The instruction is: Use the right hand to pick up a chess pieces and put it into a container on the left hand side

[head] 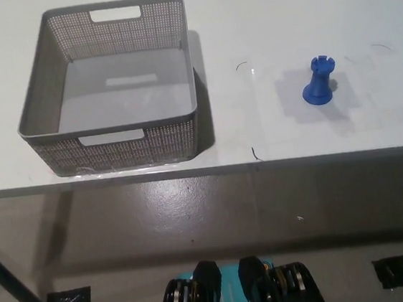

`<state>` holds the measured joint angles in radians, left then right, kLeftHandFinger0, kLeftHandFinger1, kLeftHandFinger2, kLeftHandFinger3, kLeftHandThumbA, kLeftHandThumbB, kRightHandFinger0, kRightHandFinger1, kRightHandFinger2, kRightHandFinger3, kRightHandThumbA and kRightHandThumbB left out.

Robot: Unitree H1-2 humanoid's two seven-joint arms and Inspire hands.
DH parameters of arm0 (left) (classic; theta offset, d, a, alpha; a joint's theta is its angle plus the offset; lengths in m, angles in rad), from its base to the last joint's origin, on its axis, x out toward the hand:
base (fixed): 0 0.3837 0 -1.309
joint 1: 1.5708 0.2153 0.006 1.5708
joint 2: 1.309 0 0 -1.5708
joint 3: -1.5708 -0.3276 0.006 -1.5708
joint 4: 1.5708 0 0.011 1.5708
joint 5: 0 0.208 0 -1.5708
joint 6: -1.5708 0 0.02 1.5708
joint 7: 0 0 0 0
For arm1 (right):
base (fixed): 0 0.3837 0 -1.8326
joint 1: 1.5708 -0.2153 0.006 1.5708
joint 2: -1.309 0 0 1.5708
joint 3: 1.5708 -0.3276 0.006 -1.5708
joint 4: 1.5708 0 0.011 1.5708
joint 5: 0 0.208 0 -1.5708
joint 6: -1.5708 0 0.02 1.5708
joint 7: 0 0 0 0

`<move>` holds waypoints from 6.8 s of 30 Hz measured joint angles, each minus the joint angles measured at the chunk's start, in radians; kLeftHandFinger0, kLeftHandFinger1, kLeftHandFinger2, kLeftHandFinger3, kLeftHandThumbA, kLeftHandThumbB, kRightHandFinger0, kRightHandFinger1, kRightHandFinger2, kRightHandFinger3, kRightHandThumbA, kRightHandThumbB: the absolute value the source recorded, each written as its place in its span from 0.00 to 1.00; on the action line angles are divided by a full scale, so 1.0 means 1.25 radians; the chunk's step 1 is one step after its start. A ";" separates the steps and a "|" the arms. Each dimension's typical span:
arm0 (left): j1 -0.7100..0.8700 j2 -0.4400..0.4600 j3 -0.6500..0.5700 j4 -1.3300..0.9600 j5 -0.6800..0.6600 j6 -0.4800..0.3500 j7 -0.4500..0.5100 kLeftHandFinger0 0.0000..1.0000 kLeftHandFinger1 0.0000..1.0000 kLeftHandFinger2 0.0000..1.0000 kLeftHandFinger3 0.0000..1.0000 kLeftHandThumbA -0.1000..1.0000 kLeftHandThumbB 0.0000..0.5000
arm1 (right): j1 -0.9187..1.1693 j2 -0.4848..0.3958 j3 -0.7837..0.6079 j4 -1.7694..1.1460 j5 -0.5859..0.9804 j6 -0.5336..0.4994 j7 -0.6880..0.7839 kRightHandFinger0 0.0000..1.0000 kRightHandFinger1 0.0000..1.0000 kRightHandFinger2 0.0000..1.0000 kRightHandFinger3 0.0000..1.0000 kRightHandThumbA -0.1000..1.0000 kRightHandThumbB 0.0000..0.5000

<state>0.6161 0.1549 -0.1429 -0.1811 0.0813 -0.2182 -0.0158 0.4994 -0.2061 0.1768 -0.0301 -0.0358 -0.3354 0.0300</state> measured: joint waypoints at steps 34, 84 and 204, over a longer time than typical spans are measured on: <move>-0.333 -0.003 0.089 0.149 -0.098 0.005 -0.034 1.00 1.00 1.00 1.00 1.00 0.31 | -0.287 0.047 -0.086 -0.001 0.059 -0.026 0.012 1.00 1.00 1.00 1.00 1.00 0.63; -0.354 -0.006 0.090 0.148 -0.100 0.016 -0.050 1.00 1.00 1.00 1.00 1.00 0.33 | -1.102 0.013 -0.174 0.794 -0.042 0.138 -0.066 1.00 1.00 1.00 1.00 1.00 0.73; -0.436 0.003 0.087 0.153 -0.089 0.045 -0.074 1.00 1.00 1.00 1.00 1.00 0.39 | -1.356 0.143 -0.116 0.857 -0.057 0.080 -0.276 0.00 0.30 0.65 0.65 0.00 0.29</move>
<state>0.0712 0.1584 -0.0336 0.0108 -0.0299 -0.1625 -0.1087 -1.1956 -0.0273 0.0322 1.0407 -0.1074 -0.2353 -0.3151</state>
